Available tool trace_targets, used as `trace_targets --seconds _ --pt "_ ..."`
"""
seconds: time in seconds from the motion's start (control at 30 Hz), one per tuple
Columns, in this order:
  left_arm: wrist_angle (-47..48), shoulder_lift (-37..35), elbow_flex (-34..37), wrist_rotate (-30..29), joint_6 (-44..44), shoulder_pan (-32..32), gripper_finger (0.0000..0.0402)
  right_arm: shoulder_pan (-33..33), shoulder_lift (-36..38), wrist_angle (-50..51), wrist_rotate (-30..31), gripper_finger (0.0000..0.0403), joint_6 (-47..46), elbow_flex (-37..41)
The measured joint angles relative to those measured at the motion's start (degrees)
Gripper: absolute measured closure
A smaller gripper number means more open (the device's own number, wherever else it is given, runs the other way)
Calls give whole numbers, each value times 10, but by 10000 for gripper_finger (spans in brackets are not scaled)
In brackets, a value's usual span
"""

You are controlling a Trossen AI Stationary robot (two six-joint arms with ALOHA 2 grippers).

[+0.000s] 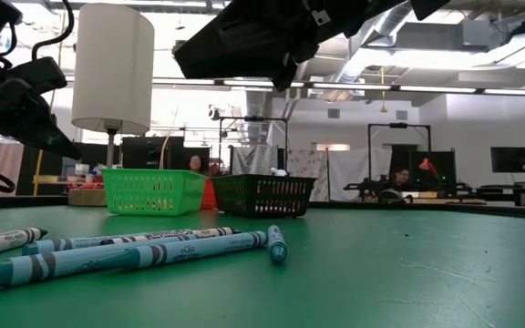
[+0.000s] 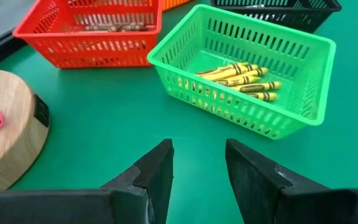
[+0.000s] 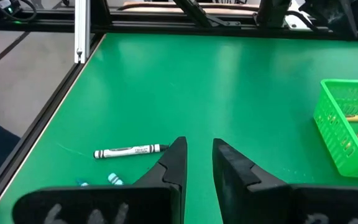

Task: Sort crayons
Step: Put the black crayon into the black bin

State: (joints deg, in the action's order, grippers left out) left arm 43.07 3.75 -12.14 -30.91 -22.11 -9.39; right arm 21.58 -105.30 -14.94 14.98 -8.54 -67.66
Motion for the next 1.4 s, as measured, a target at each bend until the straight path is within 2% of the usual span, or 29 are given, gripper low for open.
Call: trace_targets --seconds 0.7,0.8,0.93,1.07,1.4 --pt "-2 0 0 -4 6 0 265 -13 0 7 -1 329 -21 0" --pt "-31 0 0 -4 -26 0 265 -9 0 8 -19 329 -17 0" --pt "-90 0 0 -3 -120 0 265 -6 0 8 -29 329 -16 0" --pt "-156 0 0 -51 -124 1 265 -6 0 11 -29 329 -16 0" --pt "-204 0 0 -61 -143 0 265 22 0 48 -44 329 46 0"
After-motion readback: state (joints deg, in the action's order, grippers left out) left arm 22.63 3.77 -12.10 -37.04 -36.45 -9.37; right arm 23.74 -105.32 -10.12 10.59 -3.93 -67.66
